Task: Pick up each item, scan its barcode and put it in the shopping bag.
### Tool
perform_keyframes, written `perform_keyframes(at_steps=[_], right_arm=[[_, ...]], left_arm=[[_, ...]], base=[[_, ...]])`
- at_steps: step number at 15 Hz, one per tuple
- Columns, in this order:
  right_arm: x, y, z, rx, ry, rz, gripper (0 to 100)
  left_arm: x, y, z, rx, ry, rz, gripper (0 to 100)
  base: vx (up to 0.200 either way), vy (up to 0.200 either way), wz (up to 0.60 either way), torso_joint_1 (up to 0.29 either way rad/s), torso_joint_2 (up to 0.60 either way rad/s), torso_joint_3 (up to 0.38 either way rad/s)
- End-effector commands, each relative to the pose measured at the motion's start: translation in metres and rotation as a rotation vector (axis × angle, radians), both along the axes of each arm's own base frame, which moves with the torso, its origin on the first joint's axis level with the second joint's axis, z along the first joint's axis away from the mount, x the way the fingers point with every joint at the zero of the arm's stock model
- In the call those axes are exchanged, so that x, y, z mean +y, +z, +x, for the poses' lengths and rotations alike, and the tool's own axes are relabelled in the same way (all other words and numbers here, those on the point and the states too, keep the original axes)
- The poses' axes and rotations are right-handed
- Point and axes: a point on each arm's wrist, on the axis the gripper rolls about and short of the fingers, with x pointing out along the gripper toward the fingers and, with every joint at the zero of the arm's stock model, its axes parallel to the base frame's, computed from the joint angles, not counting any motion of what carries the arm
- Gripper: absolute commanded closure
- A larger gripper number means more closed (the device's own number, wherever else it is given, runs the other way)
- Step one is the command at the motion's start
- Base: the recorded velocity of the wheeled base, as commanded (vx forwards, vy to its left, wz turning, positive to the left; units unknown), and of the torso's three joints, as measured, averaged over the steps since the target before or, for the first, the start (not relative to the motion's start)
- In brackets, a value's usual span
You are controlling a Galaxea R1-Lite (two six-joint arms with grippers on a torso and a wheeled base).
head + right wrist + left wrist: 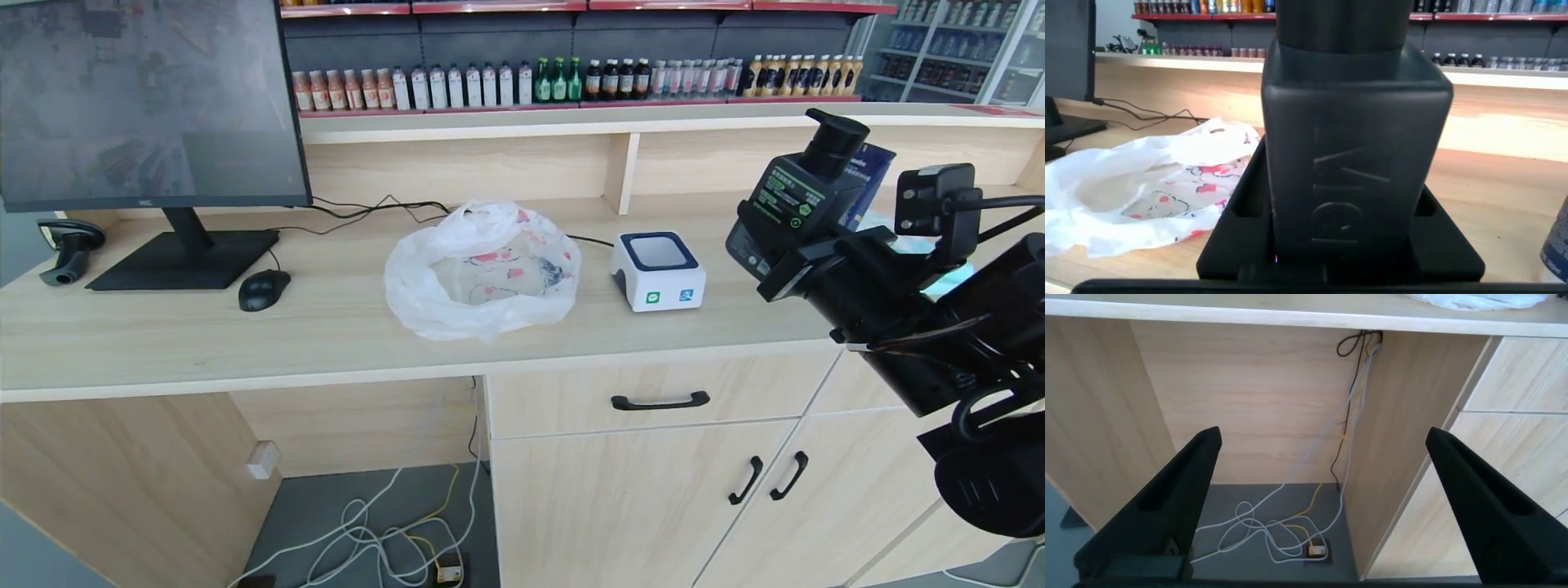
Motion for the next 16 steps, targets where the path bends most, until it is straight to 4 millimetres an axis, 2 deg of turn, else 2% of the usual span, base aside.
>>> perform_keyframes(at_steps=[1,2,7,10,16], right_arm=[[0.0,0.0,-0.001,0.0,0.003,-0.001,100],[0.0,0.001,-0.001,-0.002,0.003,0.0,100],[0.002,0.011,0.003,-0.043,0.006,0.014,100],[0.013,0.016,0.004,-0.068,0.037,0.023,100],[0.015,0.015,0.006,-0.064,0.043,0.022,100]], left_arm=[[0.0,0.0,0.0,-0.002,0.0,0.002,0],[0.0,0.0,0.0,-0.001,0.0,0.002,0],[0.0,0.0,0.0,-0.001,0.0,0.003,0],[0.0,0.0,0.0,-0.001,0.0,0.003,0],[0.0,0.0,0.0,-0.002,0.0,0.002,0]], base=[[0.0,0.2,0.0,0.002,0.0,0.002],[0.0,0.2,0.0,0.002,0.0,0.002],[0.0,0.0,0.0,0.0,0.0,0.0],[0.0,0.0,0.6,0.002,0.0,0.005],[0.0,0.0,0.6,0.001,0.0,0.003]])
